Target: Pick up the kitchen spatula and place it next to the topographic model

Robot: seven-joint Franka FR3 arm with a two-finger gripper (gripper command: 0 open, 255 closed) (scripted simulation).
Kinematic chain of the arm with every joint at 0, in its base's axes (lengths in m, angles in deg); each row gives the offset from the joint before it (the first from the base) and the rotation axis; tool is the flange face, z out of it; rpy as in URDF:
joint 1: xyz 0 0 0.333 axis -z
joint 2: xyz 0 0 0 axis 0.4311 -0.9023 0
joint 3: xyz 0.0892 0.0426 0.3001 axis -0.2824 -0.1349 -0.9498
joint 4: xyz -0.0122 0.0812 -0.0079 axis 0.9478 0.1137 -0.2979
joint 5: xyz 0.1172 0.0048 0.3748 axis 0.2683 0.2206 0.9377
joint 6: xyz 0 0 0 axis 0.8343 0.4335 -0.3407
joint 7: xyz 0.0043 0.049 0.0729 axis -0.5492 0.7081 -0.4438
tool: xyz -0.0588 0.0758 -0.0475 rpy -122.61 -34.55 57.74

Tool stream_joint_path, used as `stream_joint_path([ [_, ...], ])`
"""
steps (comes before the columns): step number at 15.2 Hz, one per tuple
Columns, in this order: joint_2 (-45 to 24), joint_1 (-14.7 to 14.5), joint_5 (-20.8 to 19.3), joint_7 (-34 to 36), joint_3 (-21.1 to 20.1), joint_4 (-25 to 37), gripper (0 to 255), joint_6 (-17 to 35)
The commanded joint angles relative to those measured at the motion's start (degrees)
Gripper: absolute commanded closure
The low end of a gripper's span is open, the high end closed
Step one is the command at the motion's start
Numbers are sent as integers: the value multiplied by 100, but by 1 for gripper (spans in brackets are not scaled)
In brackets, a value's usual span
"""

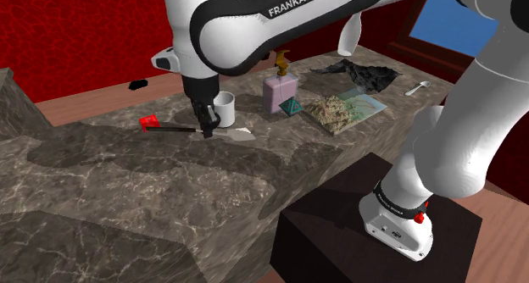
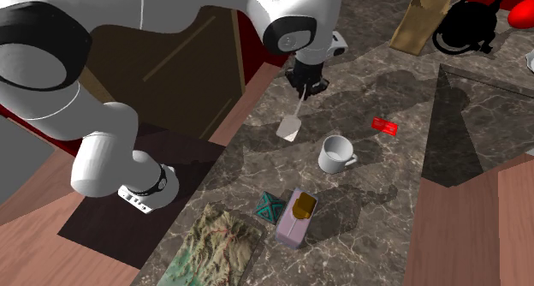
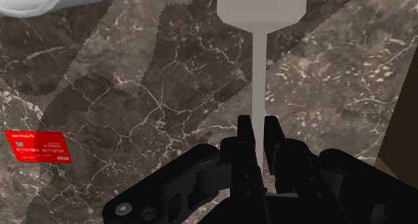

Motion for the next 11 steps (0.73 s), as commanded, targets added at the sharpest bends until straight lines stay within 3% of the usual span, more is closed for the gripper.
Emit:
stream_joint_path([
  [1,225,141,83,-328,143,-223,255,-11],
  [11,737,769,178,-1787,926,-792,255,-33],
])
